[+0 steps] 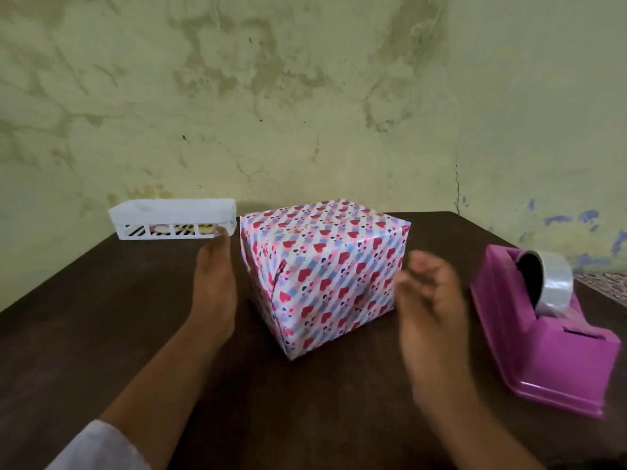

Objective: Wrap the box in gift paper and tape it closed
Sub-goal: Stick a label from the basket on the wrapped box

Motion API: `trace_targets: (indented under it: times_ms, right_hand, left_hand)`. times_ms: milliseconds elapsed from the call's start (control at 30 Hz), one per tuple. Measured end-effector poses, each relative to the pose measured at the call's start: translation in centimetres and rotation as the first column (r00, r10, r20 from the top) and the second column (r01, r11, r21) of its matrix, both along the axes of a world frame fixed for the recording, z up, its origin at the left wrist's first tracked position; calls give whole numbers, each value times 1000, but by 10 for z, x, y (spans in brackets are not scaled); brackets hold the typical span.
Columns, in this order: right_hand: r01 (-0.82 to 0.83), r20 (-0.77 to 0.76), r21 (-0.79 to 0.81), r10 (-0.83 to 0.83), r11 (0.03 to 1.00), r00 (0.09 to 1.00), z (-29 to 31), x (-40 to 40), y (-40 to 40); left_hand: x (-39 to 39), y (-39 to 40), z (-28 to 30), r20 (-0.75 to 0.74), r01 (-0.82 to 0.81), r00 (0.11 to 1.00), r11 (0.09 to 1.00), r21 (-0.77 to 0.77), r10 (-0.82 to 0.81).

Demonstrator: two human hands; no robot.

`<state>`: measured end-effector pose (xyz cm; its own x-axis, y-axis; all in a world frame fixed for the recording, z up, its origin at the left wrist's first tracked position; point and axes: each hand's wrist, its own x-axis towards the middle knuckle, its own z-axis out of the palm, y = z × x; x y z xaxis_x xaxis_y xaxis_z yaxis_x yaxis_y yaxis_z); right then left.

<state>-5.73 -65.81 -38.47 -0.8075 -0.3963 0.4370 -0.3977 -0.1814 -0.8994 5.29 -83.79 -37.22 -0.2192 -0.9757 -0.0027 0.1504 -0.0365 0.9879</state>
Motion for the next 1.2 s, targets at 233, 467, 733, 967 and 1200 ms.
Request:
trace_targets:
  times_ms: [233,467,733,967,1200]
  right_hand:
    - [-225,307,178,163,958,938,14,-39,-25]
    - [-152,388,-117,186,981,903,6,-37,-14]
    - [-425,278,-495,602,758,749,11,-43,1]
    - [-563,166,-358,644,745,747,10,-50,0]
    - [-544,45,-271,574,795,817,16,-52,8]
  left_hand:
    - [-12,49,-6,-67,283,957,959,-3,-283]
    - [2,41,-1,-192,408,902,909,87,-386]
    - [11,49,6,-276,346,887,928,-137,-371]
    - [24,34,15,-112,541,783,759,-362,-612]
    - [31,42,39,159,446,893,772,-454,-422]
